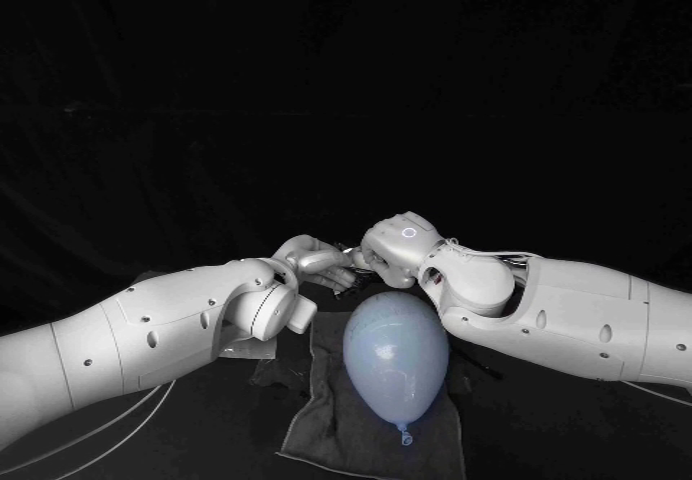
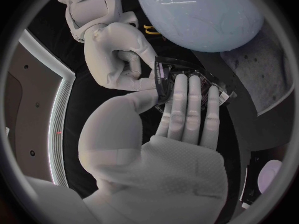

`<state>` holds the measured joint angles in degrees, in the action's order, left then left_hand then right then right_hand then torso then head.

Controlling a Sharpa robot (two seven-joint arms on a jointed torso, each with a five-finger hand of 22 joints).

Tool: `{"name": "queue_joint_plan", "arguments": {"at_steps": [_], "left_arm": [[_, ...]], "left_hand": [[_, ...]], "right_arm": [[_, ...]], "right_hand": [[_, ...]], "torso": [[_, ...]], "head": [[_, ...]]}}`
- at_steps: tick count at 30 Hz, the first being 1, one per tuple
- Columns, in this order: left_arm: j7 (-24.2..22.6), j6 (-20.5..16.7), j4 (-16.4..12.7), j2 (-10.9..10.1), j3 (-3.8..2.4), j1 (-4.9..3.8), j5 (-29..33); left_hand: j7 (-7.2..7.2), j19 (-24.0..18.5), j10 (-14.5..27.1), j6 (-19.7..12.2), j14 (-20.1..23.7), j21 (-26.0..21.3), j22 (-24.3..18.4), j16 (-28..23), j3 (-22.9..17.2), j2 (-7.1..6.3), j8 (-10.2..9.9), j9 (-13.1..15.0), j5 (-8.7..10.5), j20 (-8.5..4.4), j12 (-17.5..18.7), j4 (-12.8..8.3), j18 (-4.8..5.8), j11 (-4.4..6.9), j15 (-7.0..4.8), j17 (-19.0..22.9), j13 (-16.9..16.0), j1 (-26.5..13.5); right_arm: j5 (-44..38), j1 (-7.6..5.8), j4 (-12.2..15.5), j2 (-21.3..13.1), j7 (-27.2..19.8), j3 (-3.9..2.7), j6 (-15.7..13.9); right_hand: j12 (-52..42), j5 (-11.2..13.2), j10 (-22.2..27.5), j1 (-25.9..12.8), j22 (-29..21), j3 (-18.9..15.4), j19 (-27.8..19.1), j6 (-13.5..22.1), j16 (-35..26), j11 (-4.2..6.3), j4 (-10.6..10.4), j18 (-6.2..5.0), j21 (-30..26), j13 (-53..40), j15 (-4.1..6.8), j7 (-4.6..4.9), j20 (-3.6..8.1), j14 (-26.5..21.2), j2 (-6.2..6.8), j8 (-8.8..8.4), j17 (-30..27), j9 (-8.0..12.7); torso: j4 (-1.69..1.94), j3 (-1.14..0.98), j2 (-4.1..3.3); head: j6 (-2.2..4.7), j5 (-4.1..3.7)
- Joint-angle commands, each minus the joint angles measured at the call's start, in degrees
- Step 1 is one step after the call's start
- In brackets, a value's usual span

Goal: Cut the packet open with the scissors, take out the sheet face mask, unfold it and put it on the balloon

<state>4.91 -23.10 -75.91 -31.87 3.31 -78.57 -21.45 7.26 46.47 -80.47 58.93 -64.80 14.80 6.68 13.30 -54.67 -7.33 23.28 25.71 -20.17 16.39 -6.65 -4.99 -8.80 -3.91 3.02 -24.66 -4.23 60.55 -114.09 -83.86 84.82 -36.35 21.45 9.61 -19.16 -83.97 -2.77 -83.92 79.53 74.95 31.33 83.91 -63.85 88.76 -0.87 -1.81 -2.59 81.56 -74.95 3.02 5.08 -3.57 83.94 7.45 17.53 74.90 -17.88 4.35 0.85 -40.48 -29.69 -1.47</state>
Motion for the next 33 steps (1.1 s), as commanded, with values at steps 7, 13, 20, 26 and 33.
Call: {"name": "queue_joint_plan", "arguments": {"at_steps": [7, 13, 20, 26, 33], "left_arm": [[-1.80, 1.20, 0.05, -0.02, -0.28, -0.34, 0.25], [-1.98, 1.84, 0.12, 0.11, -0.28, -0.36, 0.18], [-2.91, 3.73, 0.19, 0.28, -0.28, -0.37, 0.37], [-3.47, 4.81, 0.18, 0.33, -0.28, -0.37, 0.29], [-3.57, 5.10, 0.12, 0.32, -0.28, -0.37, -0.14]], "left_hand": [[-0.17, -0.39, -0.10, 0.33, 0.44, 0.17, -0.01, 0.33, 0.06, 0.41, 0.36, 5.59, -0.26, -0.10, -0.29, -0.11, -1.09, 0.19, 0.04, -0.05, -0.05, 0.07], [-0.17, -0.46, -0.10, 0.32, 0.44, 0.15, -0.01, 0.36, 0.08, 0.41, 0.38, 5.61, -0.28, -0.09, -0.31, -0.14, -1.06, 0.19, 0.04, -0.06, -0.06, 0.09], [-0.04, -1.82, 0.25, 0.04, 1.17, -0.32, -0.21, 0.41, 0.16, 0.54, 0.44, 5.86, -0.28, 0.06, -0.37, -0.05, -0.58, 0.04, 0.26, -0.18, -0.07, 0.08], [0.31, -3.79, 0.86, -0.58, 6.05, -0.85, -0.41, 0.69, 0.81, 0.98, 0.53, 6.35, -0.05, 0.08, -0.72, 0.16, 0.26, -0.51, 1.40, -0.68, -0.21, 0.36], [0.52, -6.41, 1.03, -0.72, 14.27, -1.77, -0.79, 2.82, 0.54, 0.83, 0.89, 7.03, -0.22, 0.15, -1.58, 0.06, 1.64, -0.74, 2.73, -1.42, -0.64, 0.68]], "right_arm": [[-1.78, 0.20, -0.04, -0.56, -0.52, 0.15, -0.41], [0.87, 0.19, -0.27, -0.55, -3.19, 0.15, -3.27], [2.99, 0.19, -1.01, -0.24, -5.45, 0.15, -2.86], [3.58, 0.19, -1.45, -0.07, -6.17, 0.16, -2.21], [3.24, 0.19, -2.04, 0.20, -5.65, 0.16, -2.15]], "right_hand": [[-0.27, -0.02, -2.43, -1.43, 12.96, 1.24, 2.80, 0.56, 0.35, 1.05, 0.00, 1.00, 0.96, -9.24, 0.92, -1.09, 1.01, 5.39, -0.68, 2.74, 12.08, -2.98], [1.38, 0.02, -1.42, -3.87, 12.96, -0.46, 2.78, 6.45, 0.35, -0.20, -0.48, 1.02, 0.95, -7.79, 0.86, 0.42, 1.23, 5.40, 2.74, 0.07, 12.15, -2.36], [1.90, -0.01, -0.98, -4.47, 12.91, -4.94, 2.70, 14.73, 0.51, 1.84, -2.17, 0.96, 0.79, -7.66, 2.01, -1.22, 1.83, 5.53, 6.33, -6.00, 12.78, 0.50], [1.71, -0.01, -1.10, -3.80, 12.95, -5.81, 2.76, 14.80, 0.59, 2.51, -2.45, 0.99, 0.93, -7.92, 2.54, -2.06, 2.33, 5.59, 6.11, -6.25, 13.05, 0.69], [2.06, -0.01, -0.86, -3.36, 12.91, -6.66, 2.69, 15.74, 0.57, 2.62, -2.69, 0.96, 0.77, -7.68, 2.77, -2.05, 2.64, 5.59, 6.19, -6.92, 13.03, 1.02]], "torso": [[-0.02, -0.03, -0.02], [-0.07, -0.03, 0.03], [-0.04, -0.02, 0.02], [-0.02, 0.01, -0.02], [-0.01, 0.01, 0.00]], "head": [[-0.03, -0.09], [0.10, 0.00], [0.21, -0.09], [0.25, -0.13], [0.29, -0.16]]}}
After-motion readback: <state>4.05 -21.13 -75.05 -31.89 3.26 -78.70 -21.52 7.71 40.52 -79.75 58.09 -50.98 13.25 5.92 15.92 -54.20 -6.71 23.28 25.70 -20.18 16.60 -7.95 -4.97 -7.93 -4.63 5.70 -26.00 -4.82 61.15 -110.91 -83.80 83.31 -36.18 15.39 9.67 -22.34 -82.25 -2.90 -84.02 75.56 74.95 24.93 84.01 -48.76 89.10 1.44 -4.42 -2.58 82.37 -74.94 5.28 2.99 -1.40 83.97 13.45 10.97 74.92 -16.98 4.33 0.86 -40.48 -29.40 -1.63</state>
